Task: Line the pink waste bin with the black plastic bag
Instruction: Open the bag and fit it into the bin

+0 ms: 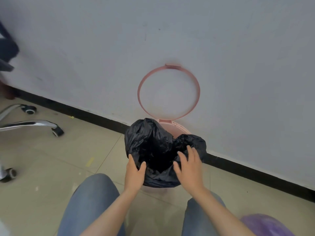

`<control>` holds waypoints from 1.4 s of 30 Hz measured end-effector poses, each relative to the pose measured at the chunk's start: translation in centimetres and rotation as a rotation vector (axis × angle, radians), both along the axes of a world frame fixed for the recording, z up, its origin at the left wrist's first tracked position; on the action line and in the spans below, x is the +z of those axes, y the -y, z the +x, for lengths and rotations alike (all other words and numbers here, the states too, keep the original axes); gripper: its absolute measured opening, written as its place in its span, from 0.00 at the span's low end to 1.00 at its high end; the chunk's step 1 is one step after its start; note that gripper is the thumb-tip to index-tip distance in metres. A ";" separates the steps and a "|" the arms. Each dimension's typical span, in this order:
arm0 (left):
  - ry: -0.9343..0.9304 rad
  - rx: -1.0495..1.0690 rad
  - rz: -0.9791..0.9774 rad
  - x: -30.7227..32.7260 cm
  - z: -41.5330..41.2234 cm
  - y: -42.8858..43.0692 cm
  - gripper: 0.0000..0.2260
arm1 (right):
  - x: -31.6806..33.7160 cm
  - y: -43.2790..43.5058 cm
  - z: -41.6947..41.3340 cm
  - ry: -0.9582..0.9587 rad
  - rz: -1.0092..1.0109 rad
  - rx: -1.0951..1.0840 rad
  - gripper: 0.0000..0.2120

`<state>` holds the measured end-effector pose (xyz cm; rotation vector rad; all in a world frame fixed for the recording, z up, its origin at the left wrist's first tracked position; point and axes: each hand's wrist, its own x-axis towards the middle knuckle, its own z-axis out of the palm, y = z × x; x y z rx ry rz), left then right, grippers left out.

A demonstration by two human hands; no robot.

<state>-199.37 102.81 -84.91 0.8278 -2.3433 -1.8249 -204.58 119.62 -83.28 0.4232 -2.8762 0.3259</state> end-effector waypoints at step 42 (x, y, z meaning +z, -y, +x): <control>0.002 0.328 0.831 0.9 -1.1 3.6 0.28 | -5.0 -1.0 4.6 -0.173 0.290 0.324 0.04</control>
